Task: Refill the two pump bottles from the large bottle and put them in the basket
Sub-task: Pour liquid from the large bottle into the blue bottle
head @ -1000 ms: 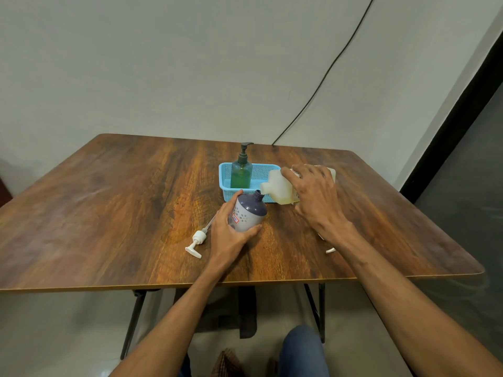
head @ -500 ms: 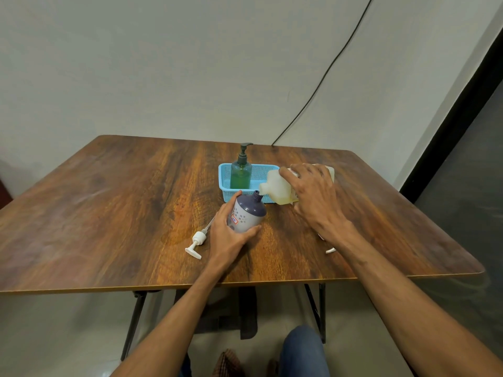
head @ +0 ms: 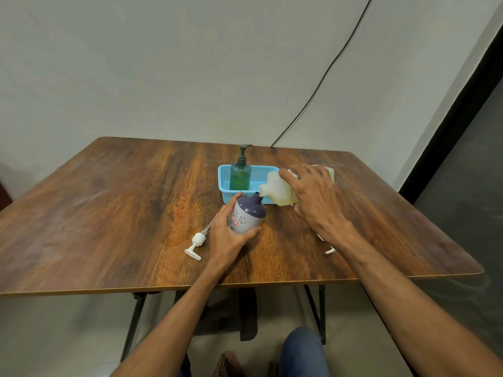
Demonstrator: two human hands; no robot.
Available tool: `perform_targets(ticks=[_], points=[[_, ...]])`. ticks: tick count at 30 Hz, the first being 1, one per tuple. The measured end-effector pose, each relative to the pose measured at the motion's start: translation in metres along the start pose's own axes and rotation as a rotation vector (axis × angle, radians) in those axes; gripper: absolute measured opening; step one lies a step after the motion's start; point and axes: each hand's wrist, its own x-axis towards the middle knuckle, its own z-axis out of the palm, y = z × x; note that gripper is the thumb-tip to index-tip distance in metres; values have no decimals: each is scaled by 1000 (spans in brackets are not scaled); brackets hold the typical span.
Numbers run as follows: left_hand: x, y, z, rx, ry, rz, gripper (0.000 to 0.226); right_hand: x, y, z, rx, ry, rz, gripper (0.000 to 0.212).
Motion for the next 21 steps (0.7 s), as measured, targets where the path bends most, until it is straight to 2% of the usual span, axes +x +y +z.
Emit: perform_targets(ticks=[21], points=[[1, 0, 1, 24, -2, 22, 90, -3, 5, 0, -4, 6, 0, 81]])
